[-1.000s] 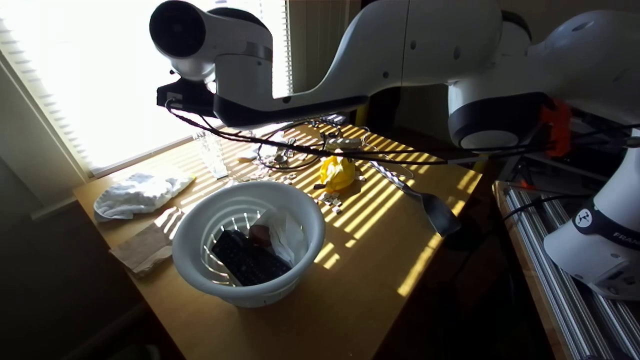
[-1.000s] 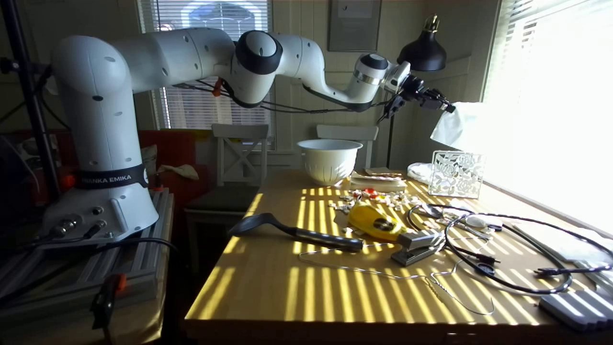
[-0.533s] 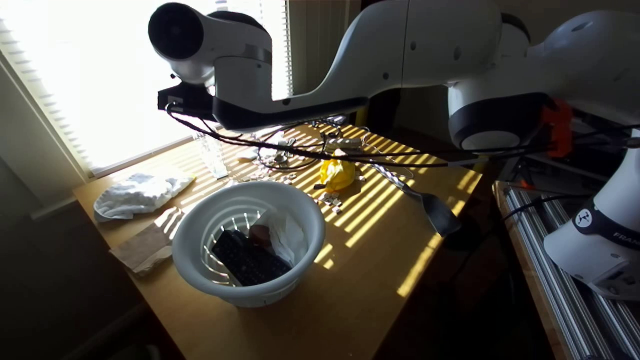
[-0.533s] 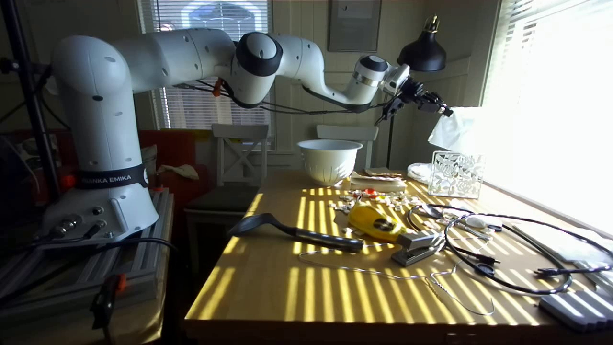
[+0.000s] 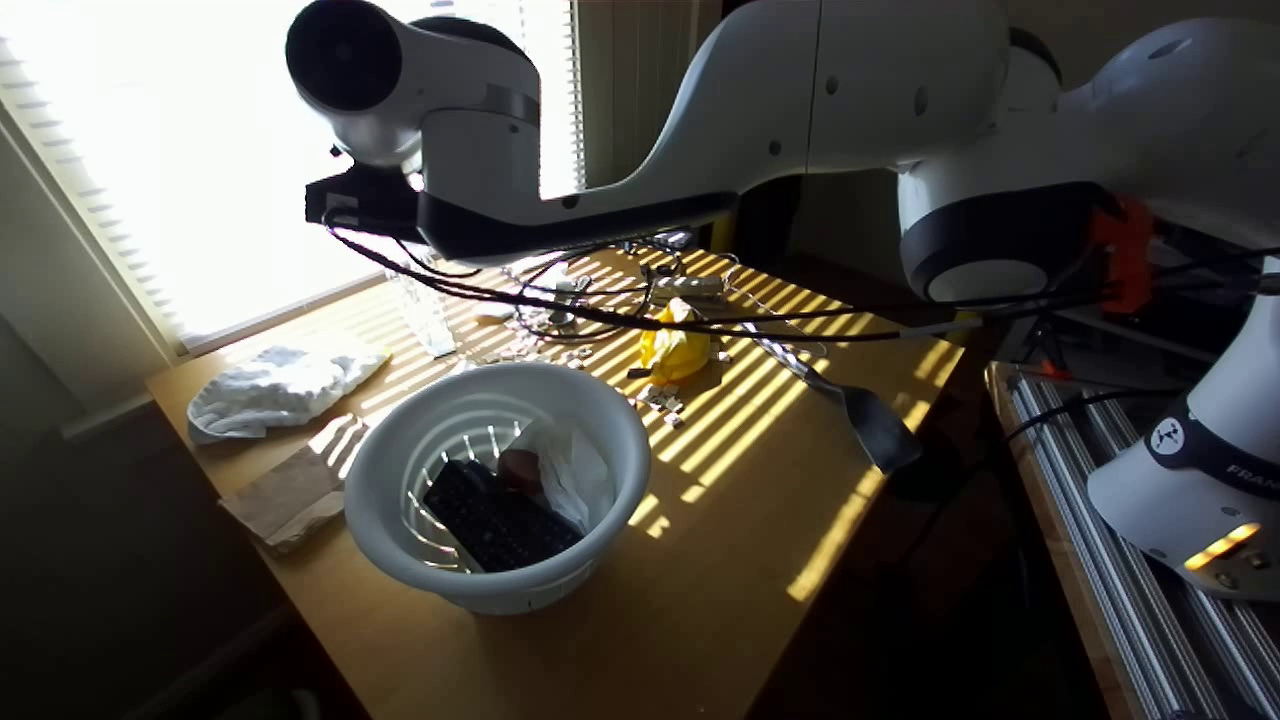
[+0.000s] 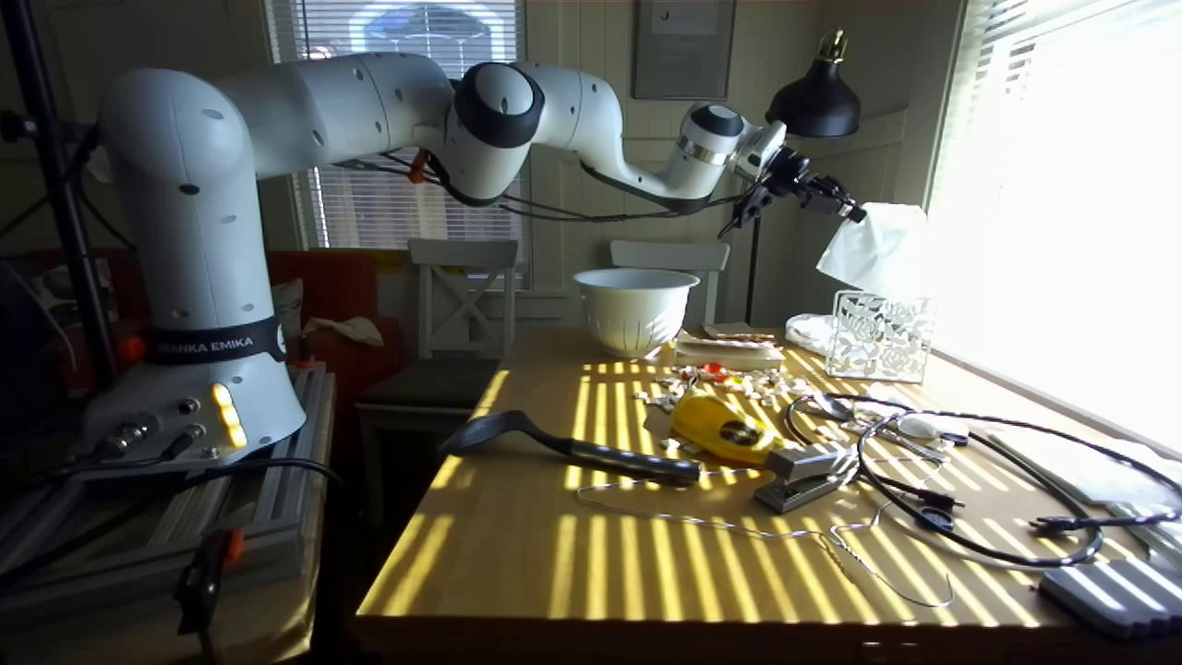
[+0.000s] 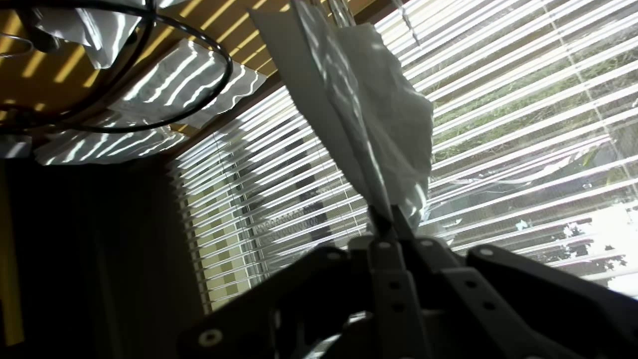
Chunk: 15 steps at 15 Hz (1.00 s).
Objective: Pick up the tissue, then place it on the white stand
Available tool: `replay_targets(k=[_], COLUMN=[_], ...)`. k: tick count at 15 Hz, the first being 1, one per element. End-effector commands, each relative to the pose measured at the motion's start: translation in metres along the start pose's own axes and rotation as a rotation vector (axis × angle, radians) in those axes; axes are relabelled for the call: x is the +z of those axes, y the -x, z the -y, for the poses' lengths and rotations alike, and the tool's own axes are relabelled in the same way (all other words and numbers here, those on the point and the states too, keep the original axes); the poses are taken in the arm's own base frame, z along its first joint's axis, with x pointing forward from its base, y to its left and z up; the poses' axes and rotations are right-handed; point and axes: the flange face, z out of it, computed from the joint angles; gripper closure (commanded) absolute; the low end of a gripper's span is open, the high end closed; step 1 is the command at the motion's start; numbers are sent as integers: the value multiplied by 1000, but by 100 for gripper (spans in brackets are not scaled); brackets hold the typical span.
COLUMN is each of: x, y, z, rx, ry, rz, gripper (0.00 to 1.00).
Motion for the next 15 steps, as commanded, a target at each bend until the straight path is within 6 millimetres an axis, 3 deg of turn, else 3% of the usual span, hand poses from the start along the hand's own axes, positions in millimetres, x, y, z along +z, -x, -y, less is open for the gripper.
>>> replay_targets(k=[1,5,15], x=[-18,-26,-10], y=[-11,-16,-14], z=[10,15,4], rx=[-18,-16,8], ry=[-24,-40,11], rz=[-39,-42,-28], gripper=[100,100,100])
